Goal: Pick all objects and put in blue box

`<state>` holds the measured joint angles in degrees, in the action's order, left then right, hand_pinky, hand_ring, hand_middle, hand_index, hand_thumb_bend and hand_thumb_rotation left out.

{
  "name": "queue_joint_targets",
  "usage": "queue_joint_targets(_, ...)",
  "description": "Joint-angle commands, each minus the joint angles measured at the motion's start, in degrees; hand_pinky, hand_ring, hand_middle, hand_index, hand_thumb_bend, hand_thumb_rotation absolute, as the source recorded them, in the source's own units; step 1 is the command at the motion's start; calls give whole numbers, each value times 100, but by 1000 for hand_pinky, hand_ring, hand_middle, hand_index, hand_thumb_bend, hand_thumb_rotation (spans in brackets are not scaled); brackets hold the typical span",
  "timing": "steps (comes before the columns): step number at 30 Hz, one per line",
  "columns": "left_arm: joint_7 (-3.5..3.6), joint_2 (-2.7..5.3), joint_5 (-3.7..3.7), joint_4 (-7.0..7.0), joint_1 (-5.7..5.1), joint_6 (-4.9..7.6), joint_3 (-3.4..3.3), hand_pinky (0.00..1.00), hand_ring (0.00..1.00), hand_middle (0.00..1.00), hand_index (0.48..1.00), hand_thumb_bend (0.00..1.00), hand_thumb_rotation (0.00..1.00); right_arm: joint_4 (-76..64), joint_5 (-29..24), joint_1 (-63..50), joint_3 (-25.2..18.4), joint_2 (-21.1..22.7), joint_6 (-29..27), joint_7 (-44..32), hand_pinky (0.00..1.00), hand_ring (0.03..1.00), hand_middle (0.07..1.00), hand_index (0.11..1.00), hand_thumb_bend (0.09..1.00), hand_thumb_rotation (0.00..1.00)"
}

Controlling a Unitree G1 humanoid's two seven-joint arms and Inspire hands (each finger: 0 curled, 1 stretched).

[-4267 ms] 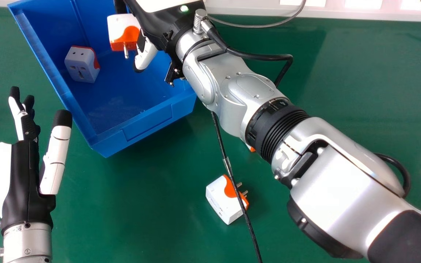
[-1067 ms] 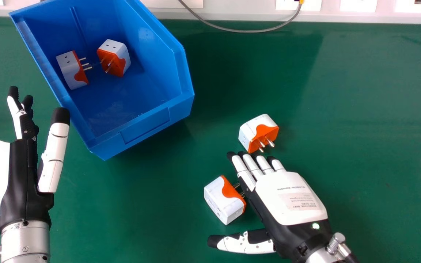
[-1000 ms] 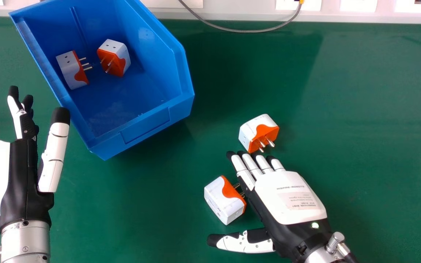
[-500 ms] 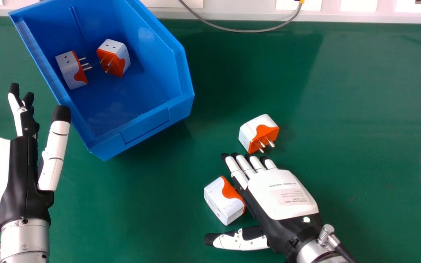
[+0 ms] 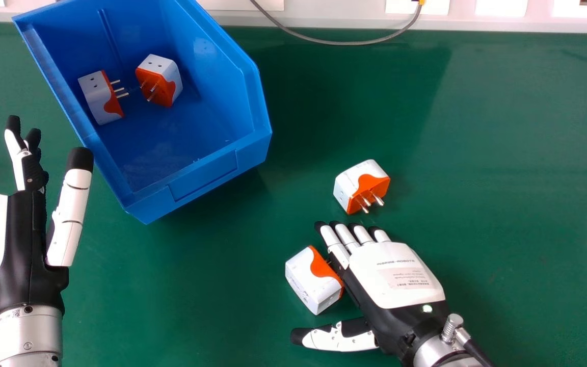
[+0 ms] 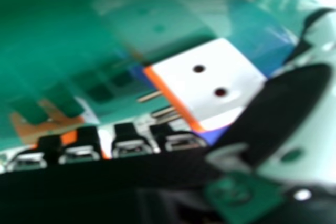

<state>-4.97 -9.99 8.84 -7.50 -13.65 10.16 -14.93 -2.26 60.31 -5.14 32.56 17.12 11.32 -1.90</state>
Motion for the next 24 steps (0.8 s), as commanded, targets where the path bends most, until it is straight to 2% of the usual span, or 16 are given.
queue_joint_targets(1,17,-54,-27,-204,-45,1,-35,970,1000,1000,1000,657,1000,-60,116,84,38,-4,45,5,861,903,929,927,558,673)
queue_joint_targets(4,18,-63,-24,-220,-50,-22,-38,970,1000,1000,1000,657,1000,-5,245,134,77,27,11,94,756,814,845,857,535,635)
queue_joint_targets(6,16,-64,-19,-223,-49,-29,-35,970,1000,1000,1000,657,1000,69,303,185,108,74,-70,229,744,804,836,849,533,632)
queue_joint_targets(9,20,-74,-18,-201,-46,-20,-37,969,1000,1000,1000,661,1000,154,328,233,130,113,-162,426,561,651,696,736,539,595)
queue_joint_targets(11,17,-75,-8,-207,-47,-21,-32,967,1000,1000,1000,662,1000,237,337,268,146,115,-207,535,509,603,656,709,546,583)
queue_joint_targets(20,21,-88,-12,-187,-30,0,-33,965,1000,1000,1000,674,1000,582,551,458,289,75,-163,714,476,574,635,695,589,540)
queue_joint_targets(24,23,-84,-16,-204,-31,-2,-32,965,1000,1000,1000,669,1000,683,601,512,319,44,-131,709,460,572,648,694,663,404)
